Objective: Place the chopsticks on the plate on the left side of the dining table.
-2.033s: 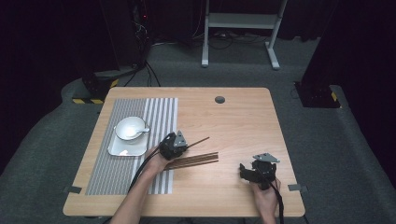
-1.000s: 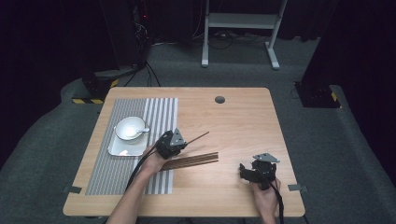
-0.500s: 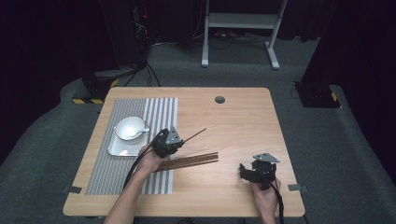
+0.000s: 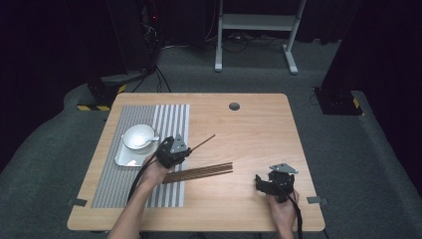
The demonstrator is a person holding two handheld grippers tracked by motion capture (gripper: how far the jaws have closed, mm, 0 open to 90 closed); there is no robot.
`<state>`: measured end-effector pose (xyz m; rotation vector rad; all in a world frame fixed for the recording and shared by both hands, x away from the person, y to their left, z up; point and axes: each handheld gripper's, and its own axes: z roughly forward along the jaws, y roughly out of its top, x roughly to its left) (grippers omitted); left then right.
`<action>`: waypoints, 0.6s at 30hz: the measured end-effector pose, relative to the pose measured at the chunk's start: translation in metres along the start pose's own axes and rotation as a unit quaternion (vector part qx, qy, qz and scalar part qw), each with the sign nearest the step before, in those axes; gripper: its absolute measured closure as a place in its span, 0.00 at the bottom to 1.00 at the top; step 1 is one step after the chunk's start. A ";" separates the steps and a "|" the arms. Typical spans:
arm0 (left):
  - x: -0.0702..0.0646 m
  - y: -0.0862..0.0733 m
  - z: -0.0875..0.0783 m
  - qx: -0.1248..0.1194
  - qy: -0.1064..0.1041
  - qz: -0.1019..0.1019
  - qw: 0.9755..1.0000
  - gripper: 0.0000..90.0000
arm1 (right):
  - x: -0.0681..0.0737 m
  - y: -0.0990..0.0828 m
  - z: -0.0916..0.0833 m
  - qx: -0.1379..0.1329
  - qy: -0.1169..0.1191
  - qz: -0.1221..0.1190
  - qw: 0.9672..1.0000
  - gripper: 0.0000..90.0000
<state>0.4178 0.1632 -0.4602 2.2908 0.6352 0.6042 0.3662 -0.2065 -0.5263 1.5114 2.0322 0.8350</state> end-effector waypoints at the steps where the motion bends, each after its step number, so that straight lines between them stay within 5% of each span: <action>1: 0.000 0.000 -0.001 0.001 0.000 0.002 1.000 0.94 | 0.000 0.000 0.000 0.000 0.000 0.000 1.000 0.16; 18: 0.007 -0.006 -0.016 0.012 0.011 -0.001 1.000 0.94 | 0.000 0.000 0.000 0.001 0.001 0.001 1.000 0.16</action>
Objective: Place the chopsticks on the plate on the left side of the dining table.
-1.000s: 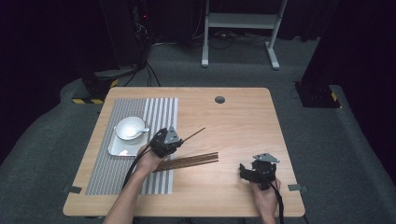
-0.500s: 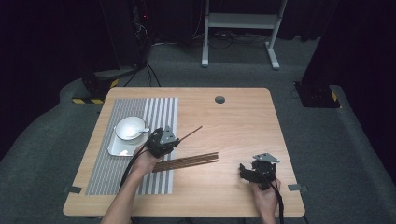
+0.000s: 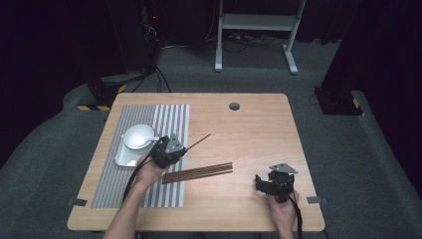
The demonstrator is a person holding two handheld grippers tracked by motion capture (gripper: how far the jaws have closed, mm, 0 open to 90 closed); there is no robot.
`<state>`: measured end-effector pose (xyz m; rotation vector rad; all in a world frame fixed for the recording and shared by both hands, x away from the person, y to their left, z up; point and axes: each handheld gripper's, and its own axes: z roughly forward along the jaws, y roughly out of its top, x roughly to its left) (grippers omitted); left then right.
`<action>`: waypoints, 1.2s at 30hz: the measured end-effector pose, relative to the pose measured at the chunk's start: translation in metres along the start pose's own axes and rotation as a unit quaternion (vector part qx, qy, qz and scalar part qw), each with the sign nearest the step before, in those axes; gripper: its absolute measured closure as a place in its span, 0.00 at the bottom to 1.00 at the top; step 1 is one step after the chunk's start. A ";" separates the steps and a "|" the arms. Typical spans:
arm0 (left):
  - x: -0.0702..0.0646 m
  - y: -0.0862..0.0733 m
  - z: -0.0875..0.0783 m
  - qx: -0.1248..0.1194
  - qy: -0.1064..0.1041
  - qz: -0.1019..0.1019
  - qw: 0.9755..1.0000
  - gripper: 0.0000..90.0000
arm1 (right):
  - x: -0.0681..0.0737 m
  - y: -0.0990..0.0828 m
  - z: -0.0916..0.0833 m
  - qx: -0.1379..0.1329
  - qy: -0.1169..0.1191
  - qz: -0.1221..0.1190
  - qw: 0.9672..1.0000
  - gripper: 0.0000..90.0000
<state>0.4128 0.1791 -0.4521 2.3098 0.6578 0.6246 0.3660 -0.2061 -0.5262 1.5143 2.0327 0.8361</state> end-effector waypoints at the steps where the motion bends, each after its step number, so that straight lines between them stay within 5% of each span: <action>1: 0.000 0.000 0.000 0.000 0.000 0.000 1.000 0.94 | 0.000 0.000 0.000 0.000 0.000 0.000 1.000 0.16; 36: 0.016 -0.023 -0.023 0.019 0.035 -0.007 0.999 0.94 | 0.000 0.000 0.000 0.000 0.000 0.000 1.000 0.16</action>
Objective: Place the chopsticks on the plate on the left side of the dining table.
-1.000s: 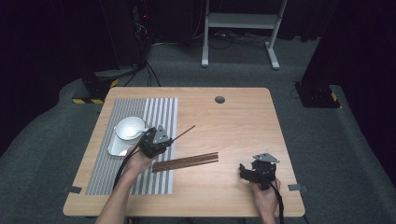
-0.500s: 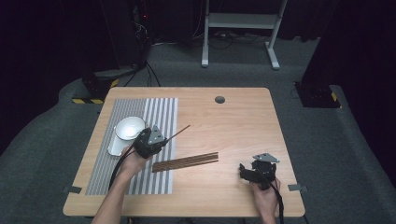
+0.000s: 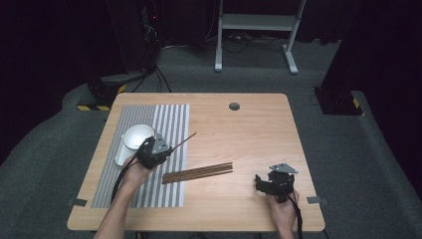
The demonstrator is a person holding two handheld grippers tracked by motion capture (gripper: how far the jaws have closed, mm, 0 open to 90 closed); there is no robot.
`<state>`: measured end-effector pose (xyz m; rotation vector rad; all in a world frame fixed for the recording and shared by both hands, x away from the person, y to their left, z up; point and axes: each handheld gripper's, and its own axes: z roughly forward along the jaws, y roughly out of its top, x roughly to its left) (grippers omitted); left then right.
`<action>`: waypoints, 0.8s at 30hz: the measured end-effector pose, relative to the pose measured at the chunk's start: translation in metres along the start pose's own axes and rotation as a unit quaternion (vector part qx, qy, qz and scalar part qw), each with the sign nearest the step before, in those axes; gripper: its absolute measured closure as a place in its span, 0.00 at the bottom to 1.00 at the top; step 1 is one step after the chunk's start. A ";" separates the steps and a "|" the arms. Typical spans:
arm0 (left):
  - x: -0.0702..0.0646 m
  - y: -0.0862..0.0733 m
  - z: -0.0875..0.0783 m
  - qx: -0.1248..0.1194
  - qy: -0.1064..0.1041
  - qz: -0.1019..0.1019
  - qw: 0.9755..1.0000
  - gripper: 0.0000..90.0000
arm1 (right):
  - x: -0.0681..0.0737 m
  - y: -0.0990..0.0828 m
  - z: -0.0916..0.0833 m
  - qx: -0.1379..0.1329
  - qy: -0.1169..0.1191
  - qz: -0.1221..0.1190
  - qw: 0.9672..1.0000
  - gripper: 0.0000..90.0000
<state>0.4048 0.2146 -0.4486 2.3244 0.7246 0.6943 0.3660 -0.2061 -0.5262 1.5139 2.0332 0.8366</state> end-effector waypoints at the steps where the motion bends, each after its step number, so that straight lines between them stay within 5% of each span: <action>1: 0.000 0.000 0.000 0.000 0.000 0.000 1.000 0.94 | 0.000 0.000 0.000 0.000 0.000 0.000 1.000 0.16; 24: 0.014 -0.018 -0.009 0.031 0.033 -0.001 0.999 0.94 | 0.000 0.000 0.000 0.000 0.000 0.000 1.000 0.16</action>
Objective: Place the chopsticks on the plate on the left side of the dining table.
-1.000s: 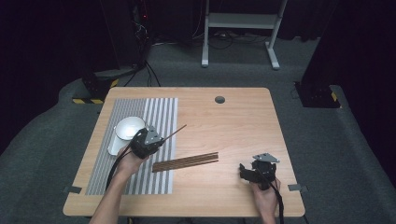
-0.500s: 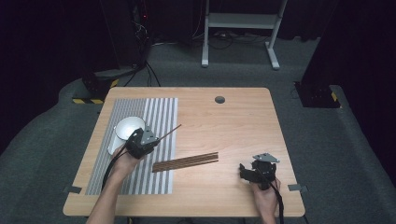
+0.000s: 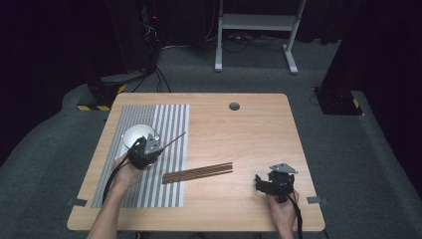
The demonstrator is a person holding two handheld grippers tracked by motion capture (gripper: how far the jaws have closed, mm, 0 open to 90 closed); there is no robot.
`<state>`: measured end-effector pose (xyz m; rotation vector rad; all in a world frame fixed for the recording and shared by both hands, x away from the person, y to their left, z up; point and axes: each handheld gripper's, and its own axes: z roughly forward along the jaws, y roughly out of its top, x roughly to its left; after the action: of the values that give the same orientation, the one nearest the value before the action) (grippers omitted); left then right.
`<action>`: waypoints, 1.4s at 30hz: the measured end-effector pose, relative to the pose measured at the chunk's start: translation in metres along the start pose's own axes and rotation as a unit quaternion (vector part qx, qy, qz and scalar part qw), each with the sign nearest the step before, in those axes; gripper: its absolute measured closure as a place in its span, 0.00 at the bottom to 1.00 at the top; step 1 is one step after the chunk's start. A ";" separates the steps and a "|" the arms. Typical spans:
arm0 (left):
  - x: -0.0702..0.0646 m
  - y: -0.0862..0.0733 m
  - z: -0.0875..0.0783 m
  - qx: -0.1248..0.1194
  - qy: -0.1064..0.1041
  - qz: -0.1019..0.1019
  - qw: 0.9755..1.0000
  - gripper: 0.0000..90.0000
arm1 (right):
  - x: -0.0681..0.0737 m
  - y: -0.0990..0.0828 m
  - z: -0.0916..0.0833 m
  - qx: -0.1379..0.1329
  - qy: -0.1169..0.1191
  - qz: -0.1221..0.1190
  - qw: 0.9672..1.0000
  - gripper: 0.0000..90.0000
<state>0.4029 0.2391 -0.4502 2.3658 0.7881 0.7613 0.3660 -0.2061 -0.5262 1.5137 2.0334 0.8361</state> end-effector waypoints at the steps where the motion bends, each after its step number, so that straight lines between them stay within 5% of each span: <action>1: 0.001 -0.001 0.000 0.001 0.002 0.001 1.000 0.94 | 0.000 0.000 0.000 0.000 0.000 0.000 1.000 0.16; 33: 0.010 -0.023 0.014 0.044 0.032 -0.016 0.998 0.94 | 0.000 0.000 0.000 0.000 0.000 0.000 1.000 0.16; 42: 0.008 -0.026 0.022 0.054 0.041 -0.007 0.998 0.94 | 0.000 0.000 0.000 0.000 0.000 -0.001 1.000 0.16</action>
<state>0.4131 0.2560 -0.4792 2.4344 0.8984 0.8338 0.3660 -0.2062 -0.5262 1.5117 2.0341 0.8359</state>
